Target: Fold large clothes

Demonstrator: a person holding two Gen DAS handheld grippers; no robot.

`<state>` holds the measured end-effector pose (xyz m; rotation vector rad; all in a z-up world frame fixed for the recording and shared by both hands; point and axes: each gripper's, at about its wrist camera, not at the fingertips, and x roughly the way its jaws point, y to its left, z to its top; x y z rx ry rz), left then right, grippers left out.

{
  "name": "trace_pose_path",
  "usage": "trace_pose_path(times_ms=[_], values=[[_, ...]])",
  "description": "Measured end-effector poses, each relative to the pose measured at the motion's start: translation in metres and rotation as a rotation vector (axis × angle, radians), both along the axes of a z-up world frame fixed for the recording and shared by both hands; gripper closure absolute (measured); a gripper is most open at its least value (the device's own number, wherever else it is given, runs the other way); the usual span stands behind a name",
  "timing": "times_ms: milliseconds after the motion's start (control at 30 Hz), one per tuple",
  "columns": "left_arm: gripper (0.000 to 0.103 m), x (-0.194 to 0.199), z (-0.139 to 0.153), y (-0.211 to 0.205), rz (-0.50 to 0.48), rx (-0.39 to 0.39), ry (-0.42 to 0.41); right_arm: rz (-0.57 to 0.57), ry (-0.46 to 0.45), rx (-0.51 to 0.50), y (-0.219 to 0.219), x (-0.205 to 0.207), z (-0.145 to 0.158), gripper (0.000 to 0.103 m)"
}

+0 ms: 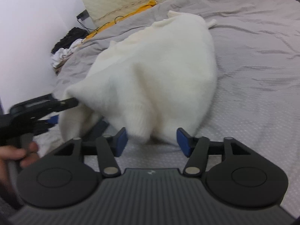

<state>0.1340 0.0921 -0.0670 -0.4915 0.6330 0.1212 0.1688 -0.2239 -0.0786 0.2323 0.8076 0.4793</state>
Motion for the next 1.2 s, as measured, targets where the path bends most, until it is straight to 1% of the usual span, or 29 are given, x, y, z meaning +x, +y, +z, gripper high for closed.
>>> trace_pose_path(times_ms=[67, 133, 167, 233, 300, 367, 400, 433, 467, 500, 567, 667, 767, 800, 833, 900, 1033, 1100, 1200], values=[[0.041, -0.009, 0.008, -0.009, -0.009, 0.063, -0.008, -0.008, 0.004, -0.012, -0.001, 0.0, -0.004, 0.041], [0.041, -0.018, 0.016, -0.018, -0.039, 0.114, -0.037, -0.014, 0.019, -0.035, -0.001, 0.005, -0.012, 0.041], [0.041, -0.021, 0.019, -0.022, -0.058, 0.129, -0.055, -0.009, 0.022, -0.073, 0.003, 0.008, -0.016, 0.041], [0.041, -0.024, 0.024, -0.031, -0.12, 0.124, -0.088, 0.017, 0.015, -0.141, 0.011, 0.011, -0.021, 0.041], [0.042, -0.023, 0.025, -0.041, -0.186, 0.119, -0.106, 0.015, 0.014, -0.207, 0.016, 0.014, -0.026, 0.041], [0.06, -0.018, 0.023, -0.053, -0.253, 0.109, -0.103, -0.002, 0.004, -0.252, 0.017, 0.017, -0.03, 0.042], [0.069, -0.016, 0.021, -0.058, -0.29, 0.101, -0.094, -0.028, 0.002, -0.279, 0.015, 0.02, -0.032, 0.042], [0.069, -0.015, 0.02, -0.063, -0.314, 0.095, -0.087, -0.041, 0.001, -0.279, 0.013, 0.023, -0.034, 0.042], [0.069, -0.014, 0.018, -0.066, -0.327, 0.096, -0.085, -0.037, 0.0, -0.258, 0.011, 0.025, -0.034, 0.047], [0.069, -0.013, 0.016, -0.07, -0.345, 0.107, -0.083, -0.03, -0.001, -0.23, 0.01, 0.027, -0.032, 0.057], [0.069, -0.012, 0.013, -0.075, -0.368, 0.132, -0.085, -0.027, -0.008, -0.166, 0.008, 0.029, -0.026, 0.071], [0.069, -0.014, 0.01, -0.085, -0.393, 0.167, -0.083, -0.046, -0.054, -0.045, -0.003, 0.026, -0.01, 0.079], [0.069, -0.018, 0.012, -0.103, -0.426, 0.223, -0.114, -0.089, -0.103, 0.109, -0.022, 0.021, 0.011, 0.082], [0.069, -0.018, 0.012, -0.111, -0.424, 0.26, -0.128, -0.102, -0.109, 0.164, -0.029, 0.021, 0.016, 0.082], [0.069, -0.016, 0.011, -0.117, -0.42, 0.297, -0.138, -0.112, -0.113, 0.196, -0.034, 0.021, 0.02, 0.082], [0.069, -0.013, 0.009, -0.132, -0.41, 0.383, -0.172, -0.13, -0.118, 0.23, -0.04, 0.022, 0.023, 0.083], [0.066, -0.009, 0.005, -0.159, -0.42, 0.485, -0.213, -0.161, -0.115, 0.267, -0.045, 0.023, 0.023, 0.083], [0.061, -0.007, -0.001, -0.173, -0.377, 0.564, -0.215, -0.167, -0.119, 0.29, -0.045, 0.022, 0.026, 0.083], [0.06, -0.001, -0.003, -0.176, -0.289, 0.602, -0.247, -0.174, -0.141, 0.313, -0.047, 0.024, 0.029, 0.083]])
